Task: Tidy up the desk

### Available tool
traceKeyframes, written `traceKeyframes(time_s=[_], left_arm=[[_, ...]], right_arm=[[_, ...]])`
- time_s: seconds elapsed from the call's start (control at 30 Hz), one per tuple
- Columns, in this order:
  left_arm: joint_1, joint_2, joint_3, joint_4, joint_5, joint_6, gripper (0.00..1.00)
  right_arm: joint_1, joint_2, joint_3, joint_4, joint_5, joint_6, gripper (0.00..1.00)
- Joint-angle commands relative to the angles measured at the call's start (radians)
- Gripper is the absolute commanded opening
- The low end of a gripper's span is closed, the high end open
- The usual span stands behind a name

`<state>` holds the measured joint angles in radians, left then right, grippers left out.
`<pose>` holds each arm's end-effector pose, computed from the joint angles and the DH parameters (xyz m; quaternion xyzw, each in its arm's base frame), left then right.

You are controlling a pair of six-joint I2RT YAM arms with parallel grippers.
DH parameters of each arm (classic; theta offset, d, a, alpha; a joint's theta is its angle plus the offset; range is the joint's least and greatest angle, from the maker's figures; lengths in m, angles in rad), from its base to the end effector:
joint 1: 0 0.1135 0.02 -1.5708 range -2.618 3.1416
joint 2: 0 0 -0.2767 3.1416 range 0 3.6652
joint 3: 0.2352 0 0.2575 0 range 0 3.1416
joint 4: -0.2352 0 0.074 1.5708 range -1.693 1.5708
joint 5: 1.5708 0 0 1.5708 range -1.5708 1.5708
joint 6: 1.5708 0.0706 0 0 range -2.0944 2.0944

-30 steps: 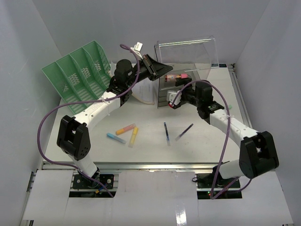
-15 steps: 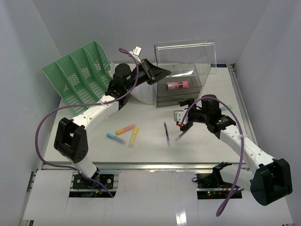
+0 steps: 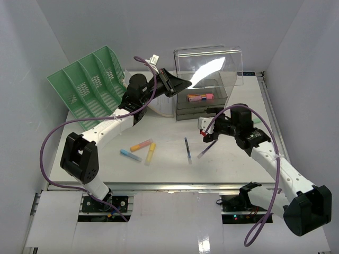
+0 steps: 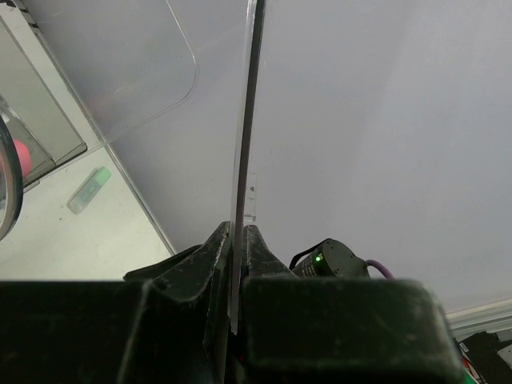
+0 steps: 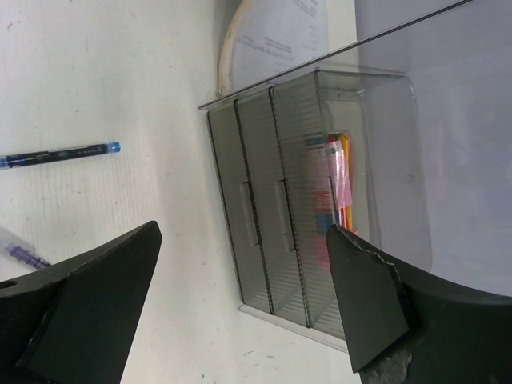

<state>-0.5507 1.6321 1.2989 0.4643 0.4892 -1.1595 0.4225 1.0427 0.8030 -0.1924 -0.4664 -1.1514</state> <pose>0.3477 -0.2524 0.3823 -0.0180 0.6648 -0.6553 0.3582 0.2264 0.1366 0.2939 -0.6683 0.4903 -0.0051 0.5594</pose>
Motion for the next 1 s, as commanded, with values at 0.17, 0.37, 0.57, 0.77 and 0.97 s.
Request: traceKeyframes(time_s=[0.17,0.37,0.57,0.77,0.97], left_arm=[[0.012,-0.065,-0.028,-0.035,-0.048,0.014,0.00],[0.012,-0.072,-0.054,-0.069,-0.055,0.017,0.04],[0.011,-0.083,-0.062,-0.158,-0.050,0.038,0.51],[0.011,-0.159,-0.129,-0.275,-0.062,0.124,0.72],[0.012,-0.315,-0.209,-0.398,-0.119,0.243,0.81]], right_arm=[[-0.002,-0.019,0.157,-0.005,0.102,0.110,0.90],[-0.002,-0.006,0.160,0.058,0.172,0.142,0.90],[-0.002,0.001,0.121,0.124,0.230,0.140,0.90],[-0.002,0.001,0.109,0.135,0.235,0.148,0.90],[-0.002,-0.016,0.048,0.099,0.208,0.136,0.90]])
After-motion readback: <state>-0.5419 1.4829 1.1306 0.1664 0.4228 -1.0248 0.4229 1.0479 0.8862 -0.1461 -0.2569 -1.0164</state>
